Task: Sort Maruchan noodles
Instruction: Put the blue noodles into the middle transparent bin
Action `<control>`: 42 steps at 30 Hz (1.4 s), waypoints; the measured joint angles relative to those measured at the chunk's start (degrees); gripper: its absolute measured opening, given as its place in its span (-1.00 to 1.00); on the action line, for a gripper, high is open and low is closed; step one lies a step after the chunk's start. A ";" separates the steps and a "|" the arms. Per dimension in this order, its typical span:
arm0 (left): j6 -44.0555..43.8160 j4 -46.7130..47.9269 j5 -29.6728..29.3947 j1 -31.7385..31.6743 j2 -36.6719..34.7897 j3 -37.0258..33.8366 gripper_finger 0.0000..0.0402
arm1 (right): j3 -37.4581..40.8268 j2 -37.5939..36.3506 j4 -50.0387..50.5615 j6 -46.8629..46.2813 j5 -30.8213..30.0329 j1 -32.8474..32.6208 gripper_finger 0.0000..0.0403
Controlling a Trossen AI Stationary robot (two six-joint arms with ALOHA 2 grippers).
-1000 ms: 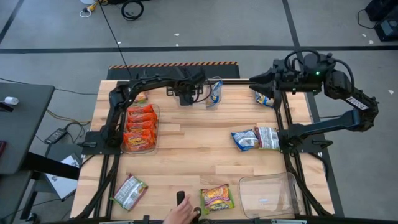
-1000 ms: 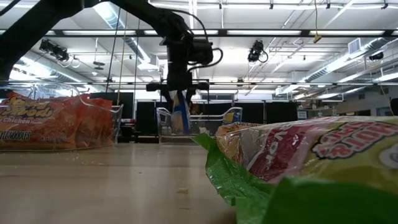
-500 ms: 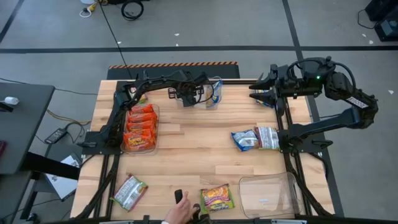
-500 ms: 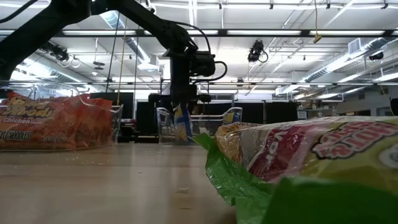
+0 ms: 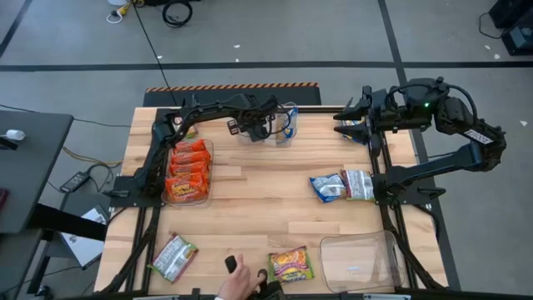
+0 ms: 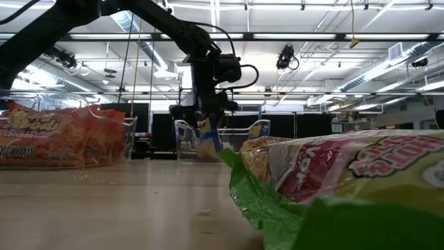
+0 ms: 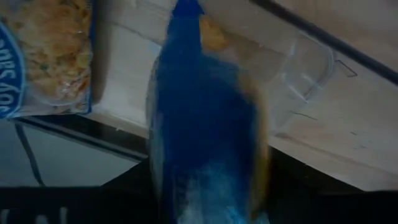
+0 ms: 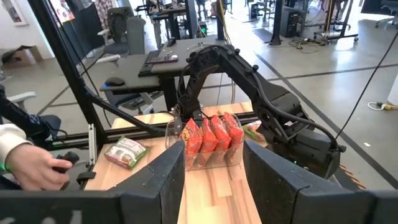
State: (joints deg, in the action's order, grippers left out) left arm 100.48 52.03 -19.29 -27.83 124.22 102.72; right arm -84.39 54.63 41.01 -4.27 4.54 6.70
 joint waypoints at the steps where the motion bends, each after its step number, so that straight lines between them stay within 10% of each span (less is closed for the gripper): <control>1: -0.24 -0.06 0.00 0.00 -0.11 0.00 0.03 | -0.01 0.00 0.02 0.00 0.00 0.00 -0.17; 26: -22.15 4.03 -9.93 3.21 -10.85 0.04 0.30 | 0.00 1.02 2.34 4.04 -1.74 1.31 -0.17; 32: -62.11 9.42 -7.83 6.25 -16.24 0.04 0.30 | -0.01 5.42 5.52 2.84 -6.50 2.99 -0.17; 37: -104.06 13.08 10.18 3.90 -18.55 0.04 0.21 | 0.01 10.41 7.97 3.46 -8.35 4.55 -0.17; 42: -139.84 9.72 6.67 1.50 -18.16 0.04 0.10 | 0.01 13.62 7.63 3.99 -8.35 5.77 -0.17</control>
State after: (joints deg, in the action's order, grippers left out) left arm -39.36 61.75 -12.62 -26.33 106.06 102.76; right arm -84.38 68.25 48.65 -0.28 -3.81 12.47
